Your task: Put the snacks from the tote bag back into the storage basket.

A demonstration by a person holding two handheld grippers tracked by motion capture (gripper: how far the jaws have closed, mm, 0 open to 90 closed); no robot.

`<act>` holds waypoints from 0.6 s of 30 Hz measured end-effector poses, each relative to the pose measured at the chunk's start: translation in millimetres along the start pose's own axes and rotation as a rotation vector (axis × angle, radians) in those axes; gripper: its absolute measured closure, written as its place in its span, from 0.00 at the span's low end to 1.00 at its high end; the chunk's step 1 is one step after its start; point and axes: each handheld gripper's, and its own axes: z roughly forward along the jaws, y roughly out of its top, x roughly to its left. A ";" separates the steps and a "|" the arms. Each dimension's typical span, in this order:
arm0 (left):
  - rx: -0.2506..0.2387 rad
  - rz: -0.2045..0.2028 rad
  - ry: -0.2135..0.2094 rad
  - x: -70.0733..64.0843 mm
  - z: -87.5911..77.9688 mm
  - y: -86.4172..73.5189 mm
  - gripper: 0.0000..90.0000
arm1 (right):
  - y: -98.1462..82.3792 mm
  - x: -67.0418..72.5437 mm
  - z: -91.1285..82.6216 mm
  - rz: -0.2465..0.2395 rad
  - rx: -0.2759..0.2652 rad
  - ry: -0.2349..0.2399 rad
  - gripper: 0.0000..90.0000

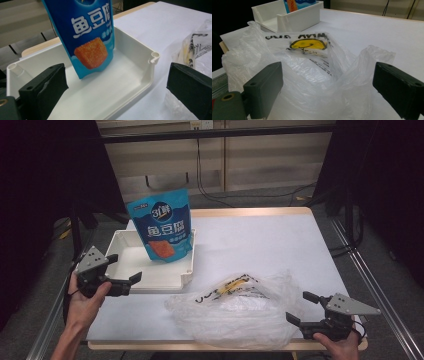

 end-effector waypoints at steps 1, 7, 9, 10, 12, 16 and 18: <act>0.003 0.002 -0.002 -2.6 0.1 -2.9 0.03 | -0.2 -0.4 -0.3 0.000 0.004 0.000 0.11; 0.010 -0.021 -0.021 -14.4 -3.7 -19.8 0.03 | -1.2 -1.5 -2.4 0.002 0.000 -0.008 0.12; 0.014 -0.039 -0.019 -18.4 -10.2 -29.8 0.03 | -1.3 -1.7 -2.5 0.001 0.000 -0.011 0.13; 0.018 -0.043 -0.015 -19.9 -11.9 -33.3 0.03 | -1.3 -1.9 -2.8 0.000 0.000 -0.014 0.13; 0.018 -0.055 -0.017 -22.8 -14.1 -40.2 0.03 | -1.3 -1.9 -3.0 -0.001 -0.001 -0.014 0.14; 0.067 -0.044 -0.036 -28.2 -13.4 -55.4 0.03 | -1.0 -2.4 -3.1 -0.002 0.003 -0.013 0.16; 0.067 -0.072 -0.016 -27.6 -14.3 -64.4 0.03 | -1.1 -2.6 -3.6 -0.001 0.003 -0.013 0.17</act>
